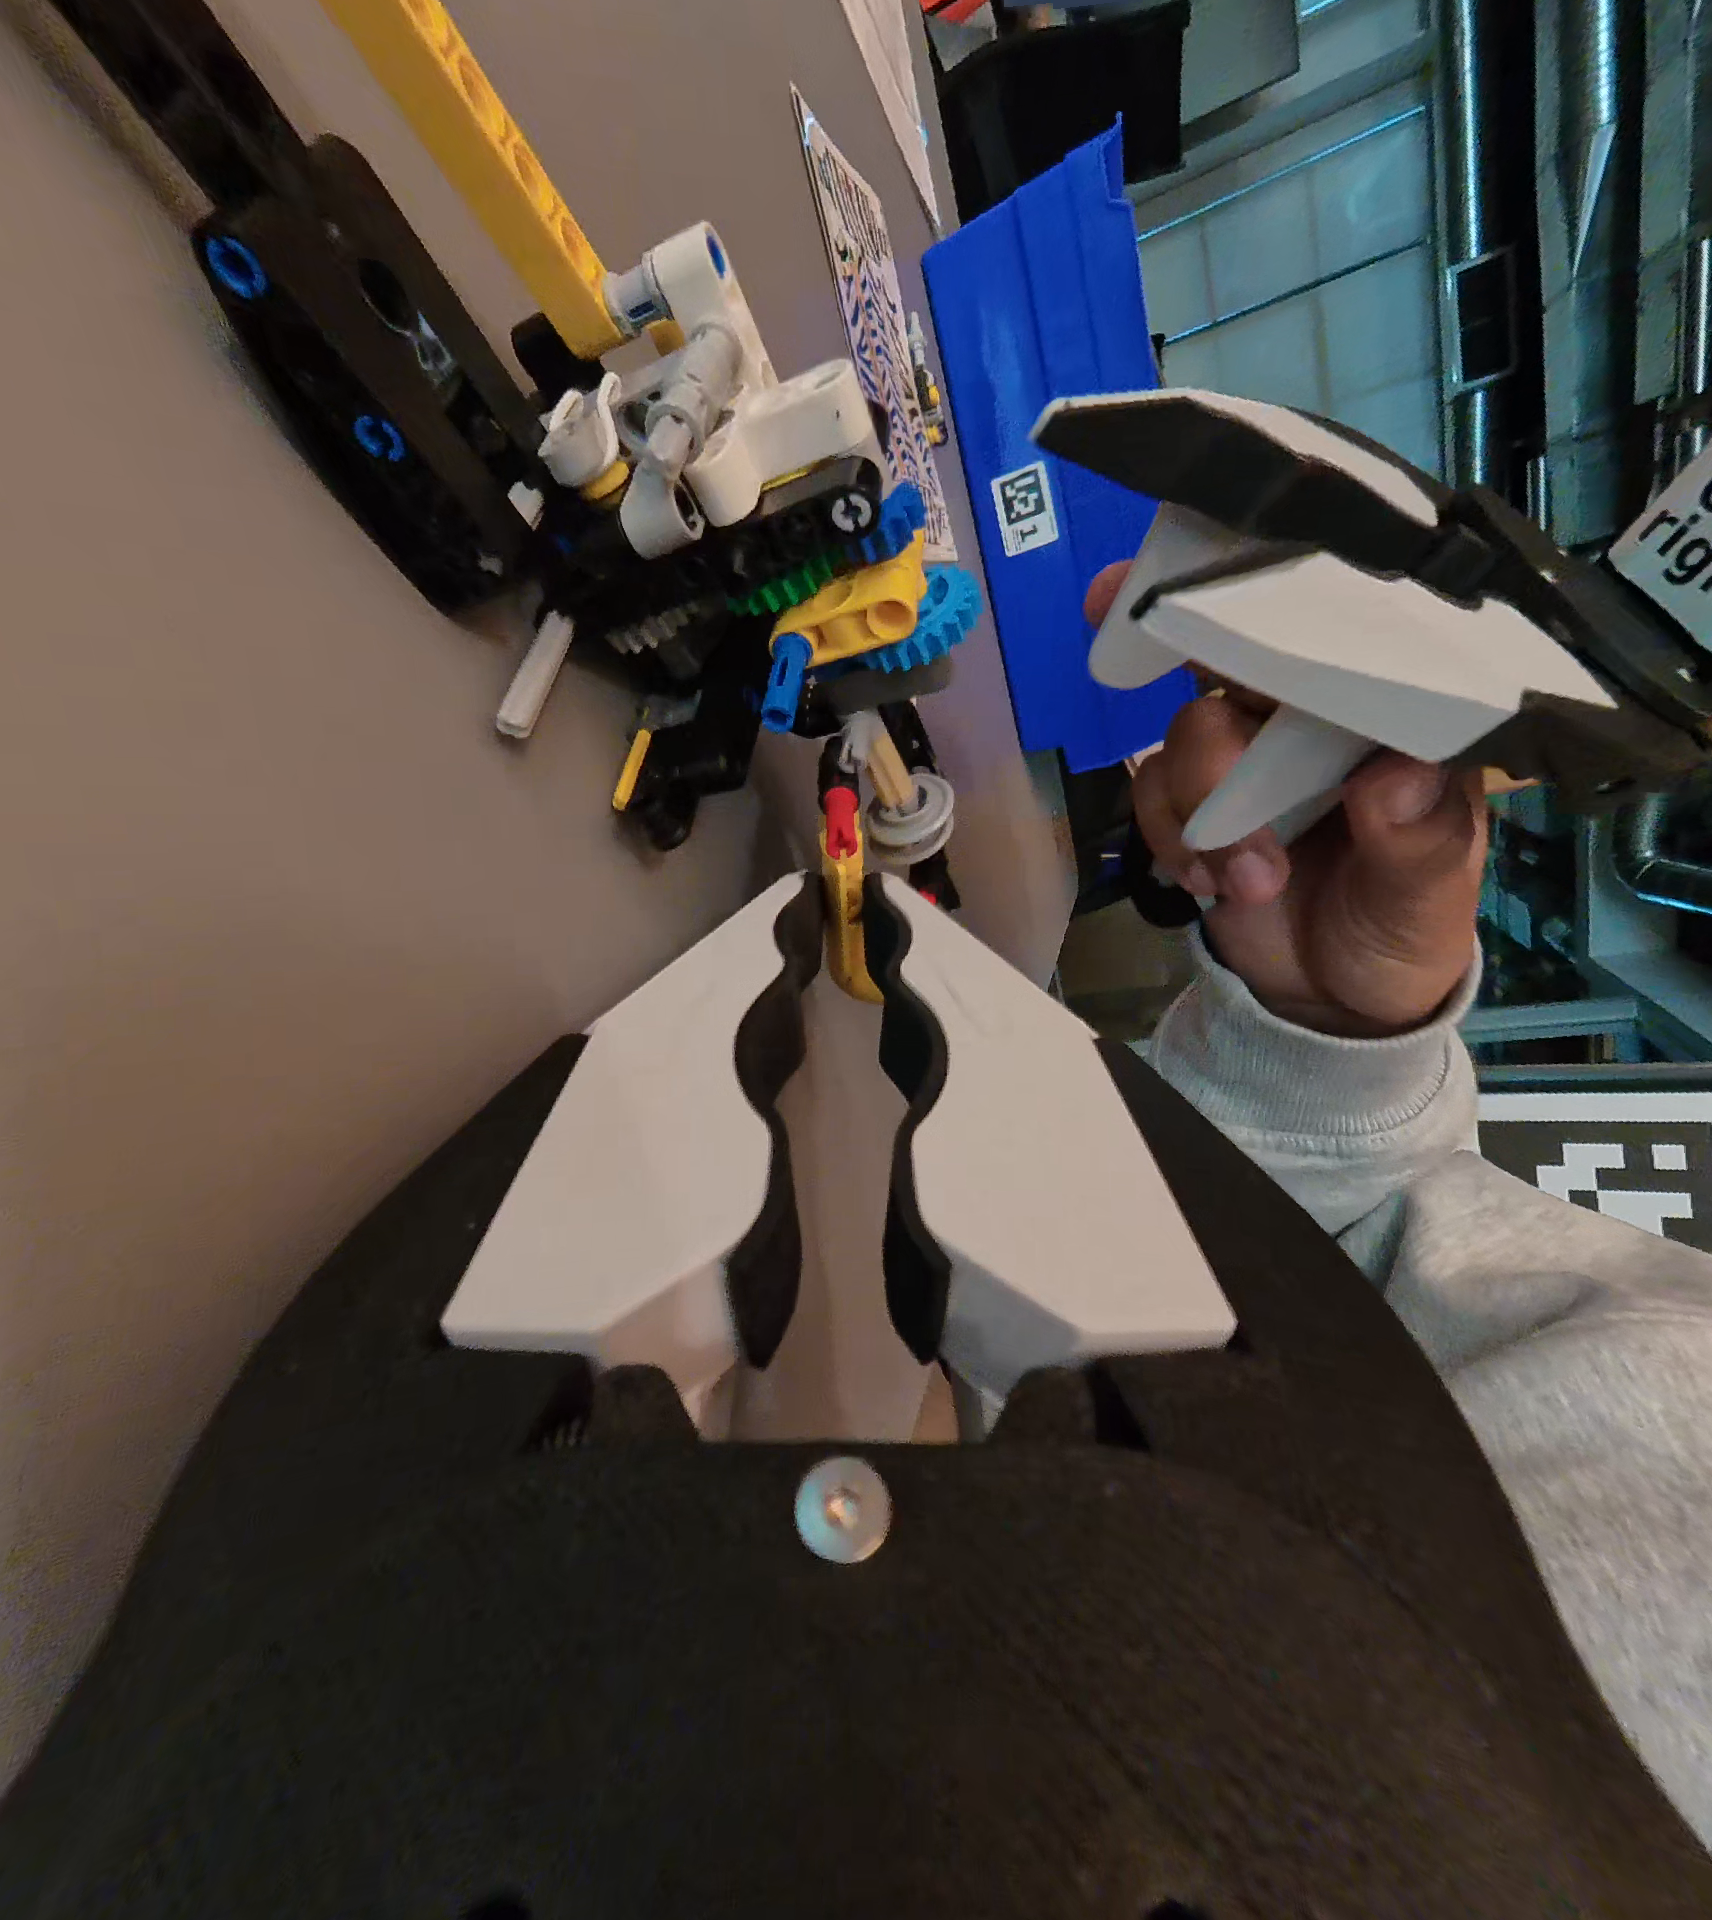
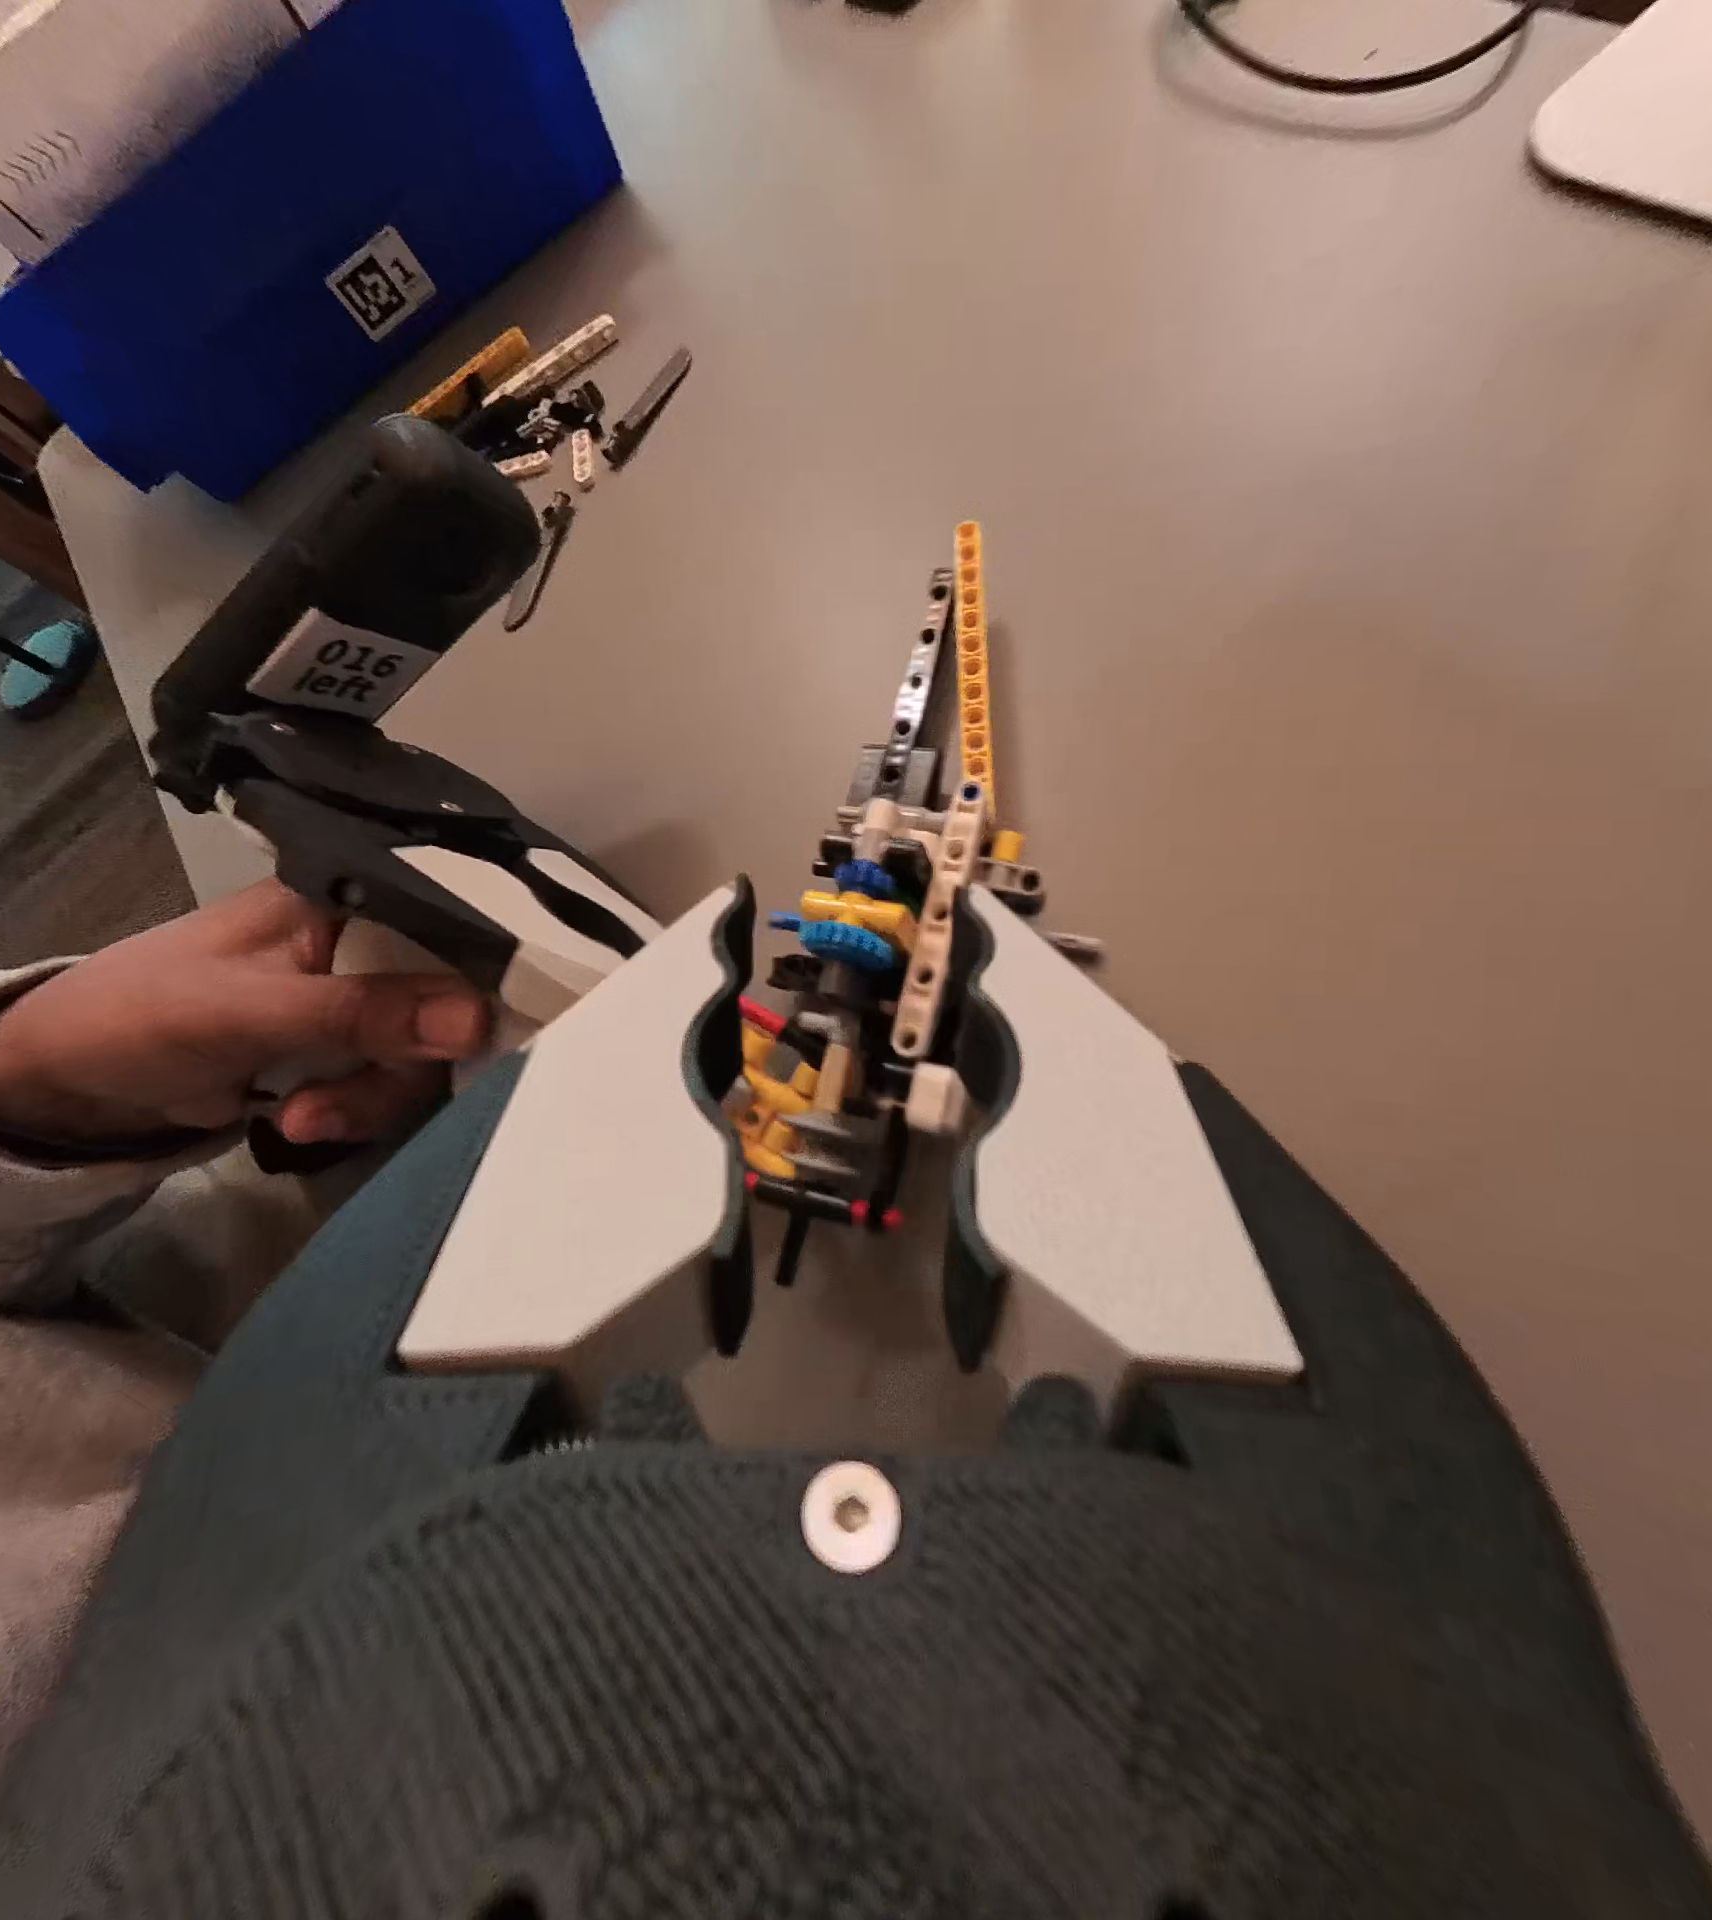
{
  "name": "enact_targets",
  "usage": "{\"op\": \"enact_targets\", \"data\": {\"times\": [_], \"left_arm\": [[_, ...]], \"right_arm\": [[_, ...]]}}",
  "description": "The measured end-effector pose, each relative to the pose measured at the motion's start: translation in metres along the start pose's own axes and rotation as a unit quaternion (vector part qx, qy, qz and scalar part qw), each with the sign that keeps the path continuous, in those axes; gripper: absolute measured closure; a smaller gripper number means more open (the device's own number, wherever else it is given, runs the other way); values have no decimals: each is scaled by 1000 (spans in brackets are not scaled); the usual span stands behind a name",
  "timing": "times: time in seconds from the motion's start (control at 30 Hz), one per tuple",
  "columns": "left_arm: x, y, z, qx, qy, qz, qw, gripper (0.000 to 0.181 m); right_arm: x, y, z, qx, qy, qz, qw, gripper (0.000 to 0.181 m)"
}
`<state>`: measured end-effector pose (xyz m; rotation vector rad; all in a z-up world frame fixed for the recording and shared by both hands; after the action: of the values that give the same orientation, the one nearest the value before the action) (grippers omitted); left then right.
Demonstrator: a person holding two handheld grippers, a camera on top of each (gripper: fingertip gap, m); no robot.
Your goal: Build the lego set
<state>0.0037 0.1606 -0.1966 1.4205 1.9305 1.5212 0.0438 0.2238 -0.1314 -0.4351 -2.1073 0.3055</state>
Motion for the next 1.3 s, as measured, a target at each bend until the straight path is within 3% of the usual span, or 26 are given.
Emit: {"op": "enact_targets", "data": {"times": [0.2, 0.37, 0.57, 0.73, 0.87, 1.07, 1.23, 1.3], "left_arm": [[-2, 1, -3, -8, -1, -7, 1000, 176], [-6, 4, -27, -16, 34, -13, 999, 176], [-5, 27, -66, -107, 167, -75, 977, 175], [-30, 52, -75, -200, 249, -149, 936, 175], [-63, 71, -65, -247, 231, -198, 920, 176], [-90, 93, -55, -244, 199, -187, 930, 175], [-96, 99, -50, -255, 191, -171, 933, 175], [-94, 98, -50, -271, 201, -173, 925, 175]], "right_arm": [[-11, 15, -28, 13, 50, 41, 998, 141], [-33, 5, -48, -10, 121, 27, 992, 138], [-75, -54, -40, -89, 160, -94, 979, 140], [-72, -110, -26, -96, 209, -170, 958, 123], [-70, -126, -38, -152, 207, -245, 935, 128], [-76, -145, -58, -123, 217, -260, 933, 140], [-81, -148, -68, -111, 241, -214, 940, 139], [-83, -148, -73, -80, 268, -170, 945, 129]]}}
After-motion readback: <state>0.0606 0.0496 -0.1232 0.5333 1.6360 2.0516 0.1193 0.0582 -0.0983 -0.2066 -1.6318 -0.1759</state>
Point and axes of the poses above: each gripper's, where its closed fingertips meet, z out along the fingers, x out of its top, y = z × x across the jaws, the point moved 4 cm from there along -z, back along the fingers, and after that the axes turned 9 degrees about x, right-handed, at the moved point
